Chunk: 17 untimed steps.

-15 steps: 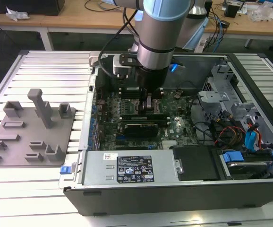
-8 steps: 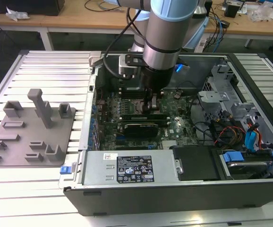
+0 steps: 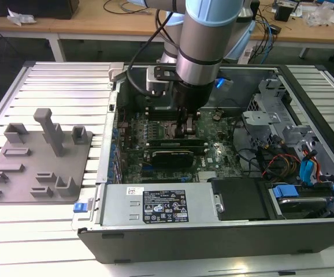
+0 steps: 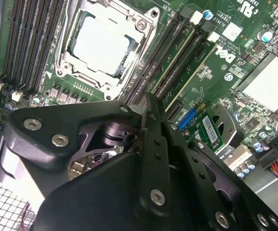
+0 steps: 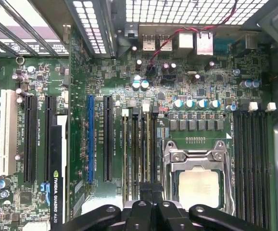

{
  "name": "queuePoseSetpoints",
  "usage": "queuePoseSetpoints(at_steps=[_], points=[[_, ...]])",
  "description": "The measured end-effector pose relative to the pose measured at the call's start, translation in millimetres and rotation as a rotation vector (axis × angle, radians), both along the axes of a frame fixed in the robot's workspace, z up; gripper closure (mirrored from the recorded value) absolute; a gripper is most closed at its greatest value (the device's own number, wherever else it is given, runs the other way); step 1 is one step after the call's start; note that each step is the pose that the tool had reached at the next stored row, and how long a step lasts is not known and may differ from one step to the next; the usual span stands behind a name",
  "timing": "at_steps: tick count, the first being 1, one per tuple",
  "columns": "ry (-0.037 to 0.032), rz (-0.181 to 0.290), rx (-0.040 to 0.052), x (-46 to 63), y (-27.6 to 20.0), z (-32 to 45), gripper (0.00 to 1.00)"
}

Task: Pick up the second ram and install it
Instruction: 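Insert the second ram into the second slot, then press down the second ram until it locks into place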

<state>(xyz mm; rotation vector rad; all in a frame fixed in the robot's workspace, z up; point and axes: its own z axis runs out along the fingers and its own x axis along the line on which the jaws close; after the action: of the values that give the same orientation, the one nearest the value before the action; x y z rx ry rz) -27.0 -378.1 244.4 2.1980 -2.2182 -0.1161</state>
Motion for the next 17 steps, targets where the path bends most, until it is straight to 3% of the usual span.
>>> queuePoseSetpoints(at_steps=[17], points=[[0.0000,0.000,0.0000,1.0,0.0,3.3,0.92]])
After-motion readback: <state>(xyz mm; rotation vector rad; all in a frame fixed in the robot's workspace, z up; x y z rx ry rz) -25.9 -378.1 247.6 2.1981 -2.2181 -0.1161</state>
